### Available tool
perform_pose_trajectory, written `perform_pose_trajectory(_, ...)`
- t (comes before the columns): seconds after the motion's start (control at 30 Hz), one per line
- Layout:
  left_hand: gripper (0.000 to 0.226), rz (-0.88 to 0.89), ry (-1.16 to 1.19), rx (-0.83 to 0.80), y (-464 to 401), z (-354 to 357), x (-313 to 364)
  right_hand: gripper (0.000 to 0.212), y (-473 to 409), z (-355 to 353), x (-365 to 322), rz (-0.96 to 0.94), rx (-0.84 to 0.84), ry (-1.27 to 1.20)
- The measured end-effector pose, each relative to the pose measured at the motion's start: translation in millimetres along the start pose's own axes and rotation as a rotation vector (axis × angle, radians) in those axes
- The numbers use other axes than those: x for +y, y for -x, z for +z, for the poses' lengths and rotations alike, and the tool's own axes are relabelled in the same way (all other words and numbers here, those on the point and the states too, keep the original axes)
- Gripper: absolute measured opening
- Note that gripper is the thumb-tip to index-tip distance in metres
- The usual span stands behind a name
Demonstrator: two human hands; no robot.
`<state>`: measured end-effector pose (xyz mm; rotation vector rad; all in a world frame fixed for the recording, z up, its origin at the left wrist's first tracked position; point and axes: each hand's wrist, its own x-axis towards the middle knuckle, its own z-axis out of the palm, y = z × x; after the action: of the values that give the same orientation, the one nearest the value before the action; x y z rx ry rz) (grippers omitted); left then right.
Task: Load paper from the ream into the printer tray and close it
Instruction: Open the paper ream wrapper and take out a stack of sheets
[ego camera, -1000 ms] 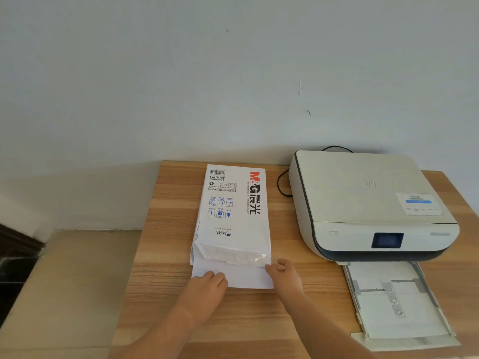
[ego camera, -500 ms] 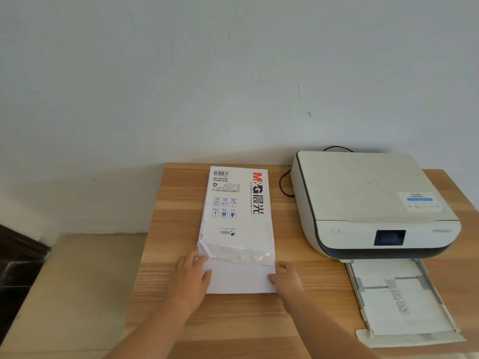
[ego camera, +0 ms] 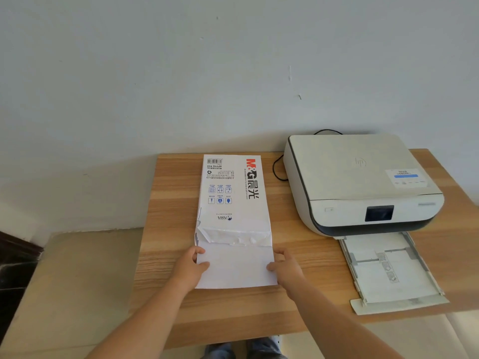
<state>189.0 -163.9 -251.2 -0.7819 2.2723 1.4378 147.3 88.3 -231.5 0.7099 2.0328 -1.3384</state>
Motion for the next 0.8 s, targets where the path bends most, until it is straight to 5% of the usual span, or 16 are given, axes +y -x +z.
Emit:
perform_pose_trajectory(0.27, 0.035, 0.01, 0.086, -0.021, 0, -9, -2, 0.036, -3, 1, -6, -0.121, 0.01, 0.027)
perform_pose_trajectory(0.8, 0.049, -0.045, 0.239, -0.122, 19, -8, -5, 0.052, 5, -8, 8, -0.117, -0.104, 0.114)
